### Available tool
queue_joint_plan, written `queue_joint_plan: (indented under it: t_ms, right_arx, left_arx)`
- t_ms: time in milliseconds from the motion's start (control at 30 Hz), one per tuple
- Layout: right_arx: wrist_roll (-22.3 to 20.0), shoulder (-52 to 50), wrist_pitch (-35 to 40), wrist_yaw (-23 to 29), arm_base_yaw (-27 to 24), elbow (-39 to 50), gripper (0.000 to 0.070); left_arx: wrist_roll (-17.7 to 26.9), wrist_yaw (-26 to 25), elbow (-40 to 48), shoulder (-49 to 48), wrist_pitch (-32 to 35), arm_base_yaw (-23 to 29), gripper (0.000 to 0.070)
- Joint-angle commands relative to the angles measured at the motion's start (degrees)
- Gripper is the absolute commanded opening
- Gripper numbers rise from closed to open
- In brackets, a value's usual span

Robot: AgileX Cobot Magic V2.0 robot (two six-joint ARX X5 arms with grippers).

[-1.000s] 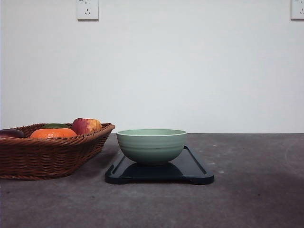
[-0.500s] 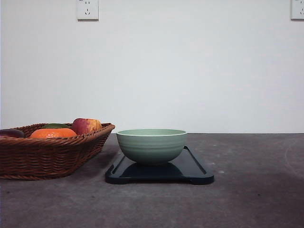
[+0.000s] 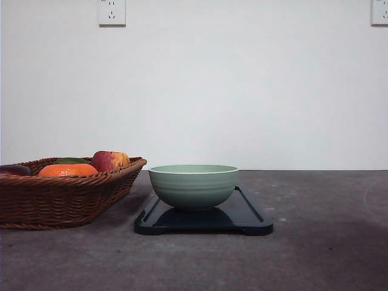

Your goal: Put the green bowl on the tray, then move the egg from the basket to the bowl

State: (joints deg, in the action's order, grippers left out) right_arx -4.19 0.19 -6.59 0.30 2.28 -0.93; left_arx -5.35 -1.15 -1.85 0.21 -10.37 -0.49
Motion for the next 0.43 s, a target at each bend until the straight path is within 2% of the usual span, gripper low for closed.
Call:
queue_joint_plan:
  t_ms: [0, 400]
  right_arx:
    - [0.7, 0.0, 0.8, 0.2, 0.0, 0.2, 0.0016]
    - [0.7, 0.0, 0.8, 0.2, 0.0, 0.2, 0.0016]
  left_arx:
    - [0.6, 0.3, 1.1, 0.0, -0.4, 0.1, 0.0000]
    - [0.6, 0.3, 1.1, 0.0, -0.4, 0.1, 0.0000]
